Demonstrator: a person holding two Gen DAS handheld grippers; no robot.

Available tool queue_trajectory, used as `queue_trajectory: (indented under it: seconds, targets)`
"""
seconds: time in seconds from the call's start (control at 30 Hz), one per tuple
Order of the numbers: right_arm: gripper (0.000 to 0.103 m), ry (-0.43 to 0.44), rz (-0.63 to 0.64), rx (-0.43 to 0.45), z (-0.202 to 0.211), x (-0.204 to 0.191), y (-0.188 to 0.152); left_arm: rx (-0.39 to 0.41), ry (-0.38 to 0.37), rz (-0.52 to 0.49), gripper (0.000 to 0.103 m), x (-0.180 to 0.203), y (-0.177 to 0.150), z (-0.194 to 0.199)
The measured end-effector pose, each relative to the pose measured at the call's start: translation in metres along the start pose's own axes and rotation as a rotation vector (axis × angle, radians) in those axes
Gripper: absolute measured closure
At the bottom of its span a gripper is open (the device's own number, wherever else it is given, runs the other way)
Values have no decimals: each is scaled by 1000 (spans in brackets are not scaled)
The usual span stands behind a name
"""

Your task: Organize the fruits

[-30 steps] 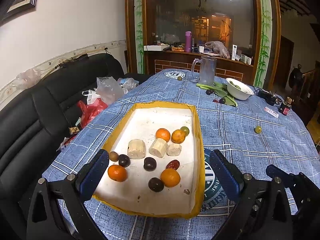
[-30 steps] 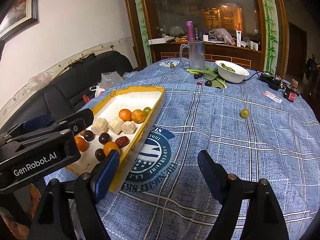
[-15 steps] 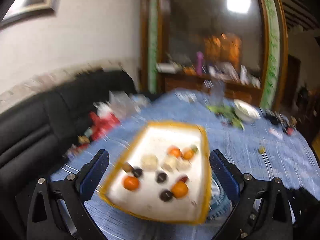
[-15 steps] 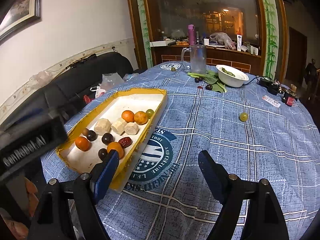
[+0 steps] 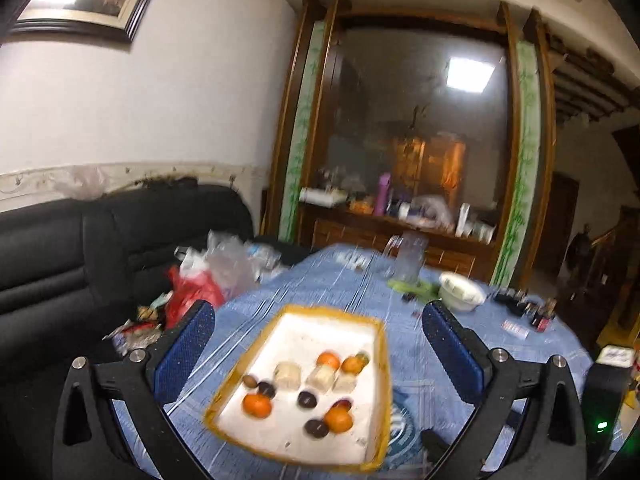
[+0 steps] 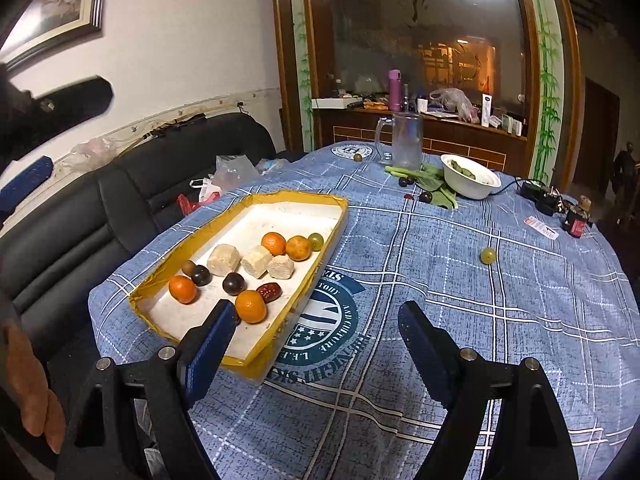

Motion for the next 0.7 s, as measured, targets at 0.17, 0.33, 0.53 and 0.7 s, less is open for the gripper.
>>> queue_trajectory:
  seconds: [0.17,0.33,0.53,0.7]
  targets:
    - [16,1,13,9,2,-5,1,-18,-31,19,0,-4,-5,-3]
    - [16,2,37,13,4,-11,1,-3,-125,41,0,-6,-4,-4]
    - [15,-5,91,21,3,-27,3,-78,-81,14,0,-4,-12,-21]
    - [14,7,98,16,1,-29,3,-147,-7,-21,0,-1,-23,-36]
Point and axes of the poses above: each gripper's, at about its wrist camera, not at the fingertips, and z roughly against the way its jaws point, x to its right, y to its top, the point moved 10 cm from there along -z, roughly the way its jaws point, and after that the axes turned 10 degrees about -x, right-handed, at the moved point
